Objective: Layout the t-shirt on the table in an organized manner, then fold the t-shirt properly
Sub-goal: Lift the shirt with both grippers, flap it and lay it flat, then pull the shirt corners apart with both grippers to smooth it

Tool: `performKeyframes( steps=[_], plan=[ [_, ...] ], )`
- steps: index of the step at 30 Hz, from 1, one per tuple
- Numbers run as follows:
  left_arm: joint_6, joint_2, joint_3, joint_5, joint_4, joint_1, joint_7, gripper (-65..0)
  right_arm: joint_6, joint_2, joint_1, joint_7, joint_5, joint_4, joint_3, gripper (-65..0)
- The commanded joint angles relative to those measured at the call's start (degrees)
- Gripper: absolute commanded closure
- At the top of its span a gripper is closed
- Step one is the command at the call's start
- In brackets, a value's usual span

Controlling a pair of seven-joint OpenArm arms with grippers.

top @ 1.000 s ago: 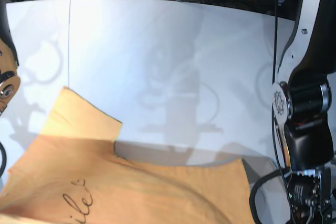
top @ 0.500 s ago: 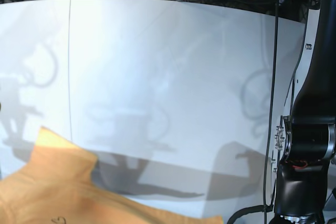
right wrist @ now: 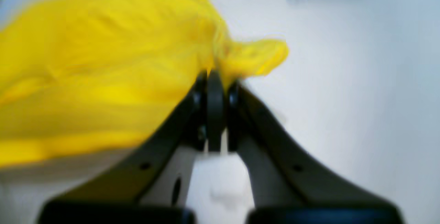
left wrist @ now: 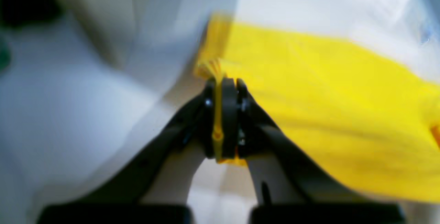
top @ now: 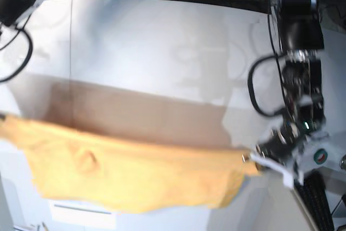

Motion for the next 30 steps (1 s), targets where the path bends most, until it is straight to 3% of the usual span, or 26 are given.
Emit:
performKeyframes(
  steps=[1,4,9,17,21,30],
  plan=[
    [-0.6,-0.1,0.2,-0.5,0.0,1.3,-0.5,0.0,0.2,0.9,-0.6,3.4,0.6,-2.1,0.2,0.0],
    [-0.6,0.1,0.1,-0.5,-4.3,6.7,-1.2,0.0,0.2,0.8,-4.1,9.9,0.6,-12.6,0.2,0.0],
    [-0.6,-0.2,0.1,-0.5,-6.0,13.5,-7.6,0.0,0.2,1.1,-8.9,14.2,0.6,-20.2,0.5,0.0],
    [-0.6,-2.2,0.0,-0.5,-5.8,19.1,-7.8,0.0,0.4,-0.8,-15.6,14.7,0.6,-19.7,0.5,0.0],
    [-0.6,-3.4,0.0,-0.5,-5.7,20.4,-7.8,0.0,3.8,-2.5,-18.7,14.7,0.6,-18.0,0.5,0.0],
    [-0.4,-4.6,-2.0,-0.5,3.1,30.8,-7.8,0.0,4.5,-5.0,-25.0,14.7,0.6,-12.8,0.7,0.0]
  ],
)
